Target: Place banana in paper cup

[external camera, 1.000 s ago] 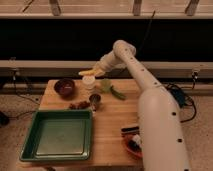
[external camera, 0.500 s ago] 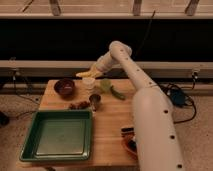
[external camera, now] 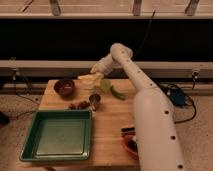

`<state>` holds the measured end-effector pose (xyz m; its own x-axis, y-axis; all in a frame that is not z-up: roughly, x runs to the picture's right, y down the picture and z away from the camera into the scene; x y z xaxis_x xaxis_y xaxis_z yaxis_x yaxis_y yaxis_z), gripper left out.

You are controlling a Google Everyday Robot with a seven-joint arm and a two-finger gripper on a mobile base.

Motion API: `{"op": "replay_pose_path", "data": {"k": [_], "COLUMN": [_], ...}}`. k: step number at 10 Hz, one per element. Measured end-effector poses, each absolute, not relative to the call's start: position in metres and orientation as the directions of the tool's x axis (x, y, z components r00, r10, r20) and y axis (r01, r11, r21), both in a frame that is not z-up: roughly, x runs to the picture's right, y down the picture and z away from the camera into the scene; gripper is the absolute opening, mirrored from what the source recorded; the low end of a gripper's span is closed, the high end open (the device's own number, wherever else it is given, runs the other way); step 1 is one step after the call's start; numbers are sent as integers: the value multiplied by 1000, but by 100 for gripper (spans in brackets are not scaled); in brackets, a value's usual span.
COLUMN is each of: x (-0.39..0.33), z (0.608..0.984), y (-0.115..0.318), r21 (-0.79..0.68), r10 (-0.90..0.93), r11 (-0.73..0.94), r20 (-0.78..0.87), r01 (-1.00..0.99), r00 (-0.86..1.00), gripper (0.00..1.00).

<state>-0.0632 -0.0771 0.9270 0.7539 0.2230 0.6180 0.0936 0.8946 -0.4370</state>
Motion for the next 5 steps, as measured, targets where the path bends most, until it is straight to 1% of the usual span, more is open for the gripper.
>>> {"op": "replay_pose_path", "data": {"k": [5], "x": [-52], "z": [919], "y": [-78], "r21": [-402], "r10": [223], "r11": [912], "r20": [645], "r01": [76], "r00": [731], "gripper": [66]}}
